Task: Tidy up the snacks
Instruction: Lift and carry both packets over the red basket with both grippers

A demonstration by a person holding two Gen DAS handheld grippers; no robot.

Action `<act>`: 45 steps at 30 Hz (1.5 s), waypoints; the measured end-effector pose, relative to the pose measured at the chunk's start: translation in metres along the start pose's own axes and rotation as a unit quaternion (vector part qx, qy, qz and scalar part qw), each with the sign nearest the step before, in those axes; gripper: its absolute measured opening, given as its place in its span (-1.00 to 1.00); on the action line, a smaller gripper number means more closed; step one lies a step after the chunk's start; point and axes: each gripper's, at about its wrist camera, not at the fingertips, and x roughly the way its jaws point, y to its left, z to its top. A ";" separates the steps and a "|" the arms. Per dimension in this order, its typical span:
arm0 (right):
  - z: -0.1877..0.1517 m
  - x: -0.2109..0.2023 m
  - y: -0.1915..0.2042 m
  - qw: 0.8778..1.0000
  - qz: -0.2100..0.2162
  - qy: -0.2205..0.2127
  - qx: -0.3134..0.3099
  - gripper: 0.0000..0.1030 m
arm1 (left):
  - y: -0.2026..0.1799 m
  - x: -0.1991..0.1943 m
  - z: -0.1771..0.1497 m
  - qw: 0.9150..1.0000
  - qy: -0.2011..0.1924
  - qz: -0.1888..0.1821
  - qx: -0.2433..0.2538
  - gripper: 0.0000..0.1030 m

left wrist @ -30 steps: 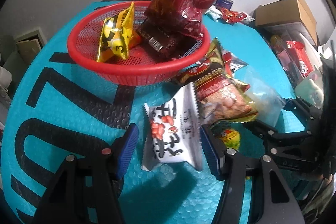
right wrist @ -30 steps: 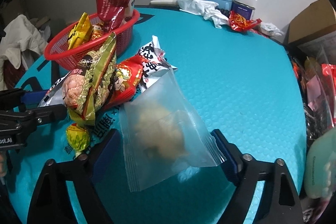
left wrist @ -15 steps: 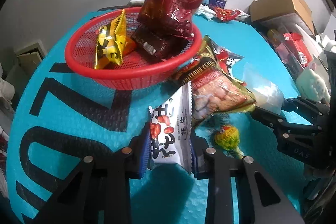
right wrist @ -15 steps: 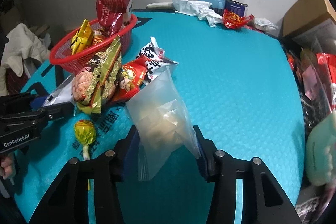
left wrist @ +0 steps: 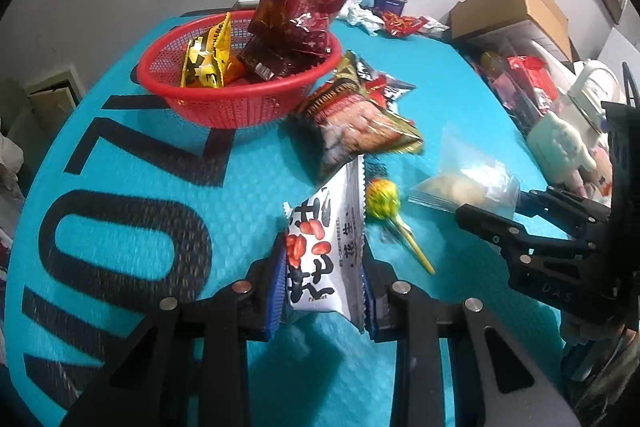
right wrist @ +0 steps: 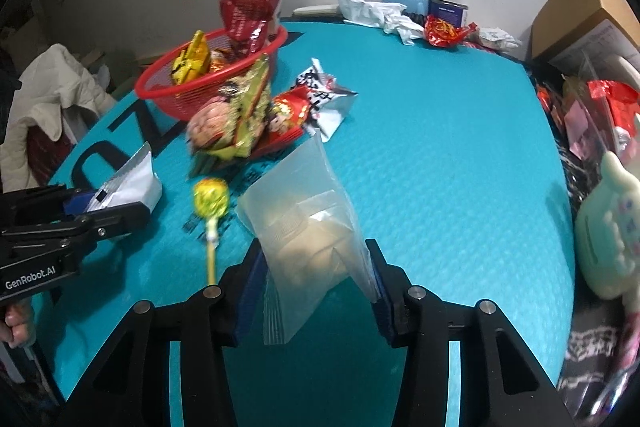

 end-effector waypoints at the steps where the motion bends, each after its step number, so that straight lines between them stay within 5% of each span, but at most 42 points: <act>1: -0.002 -0.002 0.001 1.000 0.001 -0.001 0.000 -0.09 | -0.002 -0.004 -0.003 1.000 -0.002 -0.001 0.001 -0.41; 23: -0.045 -0.068 0.039 0.998 0.043 -0.041 -0.015 -0.09 | -0.021 -0.076 -0.048 0.998 -0.051 -0.021 0.004 -0.42; 45: 0.008 -0.103 0.068 0.992 0.066 -0.099 -0.030 -0.09 | -0.004 -0.120 -0.004 0.990 -0.125 -0.063 0.009 -0.41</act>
